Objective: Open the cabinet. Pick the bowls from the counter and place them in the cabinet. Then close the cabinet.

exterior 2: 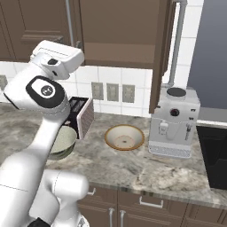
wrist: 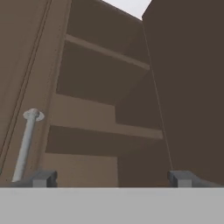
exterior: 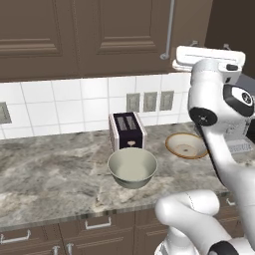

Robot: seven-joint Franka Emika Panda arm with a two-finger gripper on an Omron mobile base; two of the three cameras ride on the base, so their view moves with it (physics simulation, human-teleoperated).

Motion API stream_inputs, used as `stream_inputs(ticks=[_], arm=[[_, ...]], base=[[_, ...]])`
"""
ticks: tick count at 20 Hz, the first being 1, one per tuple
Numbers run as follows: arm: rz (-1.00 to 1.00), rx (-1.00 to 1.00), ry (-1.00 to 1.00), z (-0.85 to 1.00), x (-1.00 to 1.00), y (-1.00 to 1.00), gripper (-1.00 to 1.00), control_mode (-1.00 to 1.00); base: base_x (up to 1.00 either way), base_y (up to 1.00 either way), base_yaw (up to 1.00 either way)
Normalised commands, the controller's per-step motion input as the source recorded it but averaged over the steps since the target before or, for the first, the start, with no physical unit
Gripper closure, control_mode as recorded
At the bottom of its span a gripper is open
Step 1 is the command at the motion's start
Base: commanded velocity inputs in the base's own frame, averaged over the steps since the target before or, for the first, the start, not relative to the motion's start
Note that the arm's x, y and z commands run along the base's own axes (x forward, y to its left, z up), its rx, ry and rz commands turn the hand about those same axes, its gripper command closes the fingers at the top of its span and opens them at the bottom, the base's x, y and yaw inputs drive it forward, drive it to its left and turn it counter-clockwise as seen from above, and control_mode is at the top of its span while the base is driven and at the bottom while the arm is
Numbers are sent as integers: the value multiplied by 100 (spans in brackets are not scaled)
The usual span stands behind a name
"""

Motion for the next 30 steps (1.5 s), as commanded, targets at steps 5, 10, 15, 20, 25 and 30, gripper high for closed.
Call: stream_inputs(ticks=[5,10,15,20,25,30], arm=[[0,10,22,-4,11,56,-100,-100],[1,2,2,-14,30,58,-100,-100],[2,0,0,-12,58,33,-100,-100],[4,0,0,-5,57,0,-100,-100],[3,0,5,-12,52,-17,-100,-100],[3,0,11,-20,54,-22,-100,-100]], base=[[0,0,0],[0,0,0],[0,0,0],[0,0,0],[0,0,0],[0,0,0]])
